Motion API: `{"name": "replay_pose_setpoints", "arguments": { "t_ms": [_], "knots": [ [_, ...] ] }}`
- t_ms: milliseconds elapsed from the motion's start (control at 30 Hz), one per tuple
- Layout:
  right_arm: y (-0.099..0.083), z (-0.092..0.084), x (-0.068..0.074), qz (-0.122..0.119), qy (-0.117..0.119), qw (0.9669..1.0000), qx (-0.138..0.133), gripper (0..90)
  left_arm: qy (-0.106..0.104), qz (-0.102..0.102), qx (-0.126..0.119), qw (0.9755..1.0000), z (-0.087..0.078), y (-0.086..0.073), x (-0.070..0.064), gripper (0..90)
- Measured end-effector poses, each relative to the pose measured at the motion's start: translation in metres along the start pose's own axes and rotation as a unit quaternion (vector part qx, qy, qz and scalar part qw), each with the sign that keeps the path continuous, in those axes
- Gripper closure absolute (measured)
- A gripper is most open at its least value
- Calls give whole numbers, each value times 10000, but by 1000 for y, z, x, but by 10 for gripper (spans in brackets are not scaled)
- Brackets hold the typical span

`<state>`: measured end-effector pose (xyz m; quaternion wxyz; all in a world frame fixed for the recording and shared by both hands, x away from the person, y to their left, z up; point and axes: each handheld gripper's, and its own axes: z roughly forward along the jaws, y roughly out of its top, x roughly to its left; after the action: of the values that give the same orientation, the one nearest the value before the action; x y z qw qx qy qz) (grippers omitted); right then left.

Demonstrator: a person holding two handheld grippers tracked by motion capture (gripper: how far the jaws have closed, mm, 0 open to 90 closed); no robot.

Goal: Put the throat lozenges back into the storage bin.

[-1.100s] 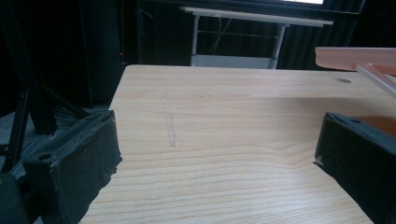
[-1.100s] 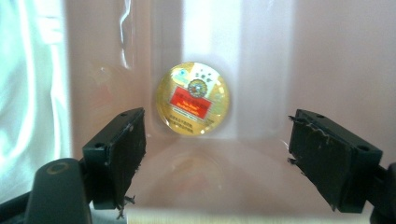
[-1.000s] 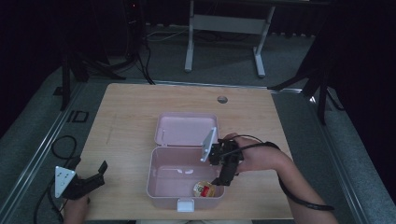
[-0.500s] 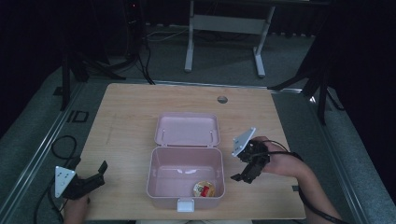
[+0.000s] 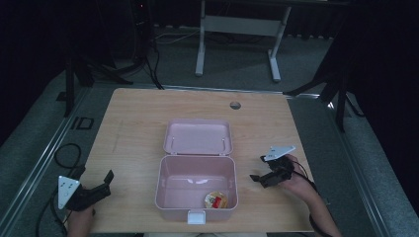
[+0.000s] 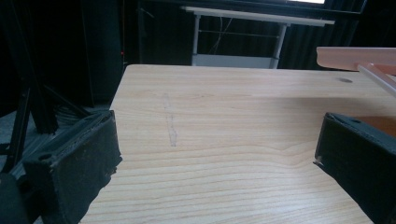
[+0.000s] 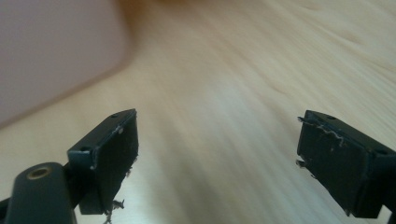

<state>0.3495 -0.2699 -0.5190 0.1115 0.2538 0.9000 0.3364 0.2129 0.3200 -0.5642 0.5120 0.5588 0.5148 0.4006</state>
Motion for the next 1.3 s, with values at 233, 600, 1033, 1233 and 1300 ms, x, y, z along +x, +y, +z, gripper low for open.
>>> {"name": "replay_pose_setpoints", "arguments": {
  "t_ms": [233,600,1033,1233,1300],
  "knots": [
    [-36,-1,-20,722,-1267,9883,-446,113,-6,0,5,10000,0,0,0,3],
    [-73,-19,-40,1524,-2431,9568,-462,113,6,2,7,10000,0,0,0,3],
    [-84,-24,-47,2171,-2722,9333,-884,113,-9,-26,-9,10000,0,0,0,3],
    [-88,-28,-53,2524,-2618,9257,-1039,113,-11,-42,-1,10000,0,0,1,3],
    [-89,-28,-54,2577,-2606,9245,-1052,113,-11,-47,2,10000,0,0,1,3]
  ]
}}
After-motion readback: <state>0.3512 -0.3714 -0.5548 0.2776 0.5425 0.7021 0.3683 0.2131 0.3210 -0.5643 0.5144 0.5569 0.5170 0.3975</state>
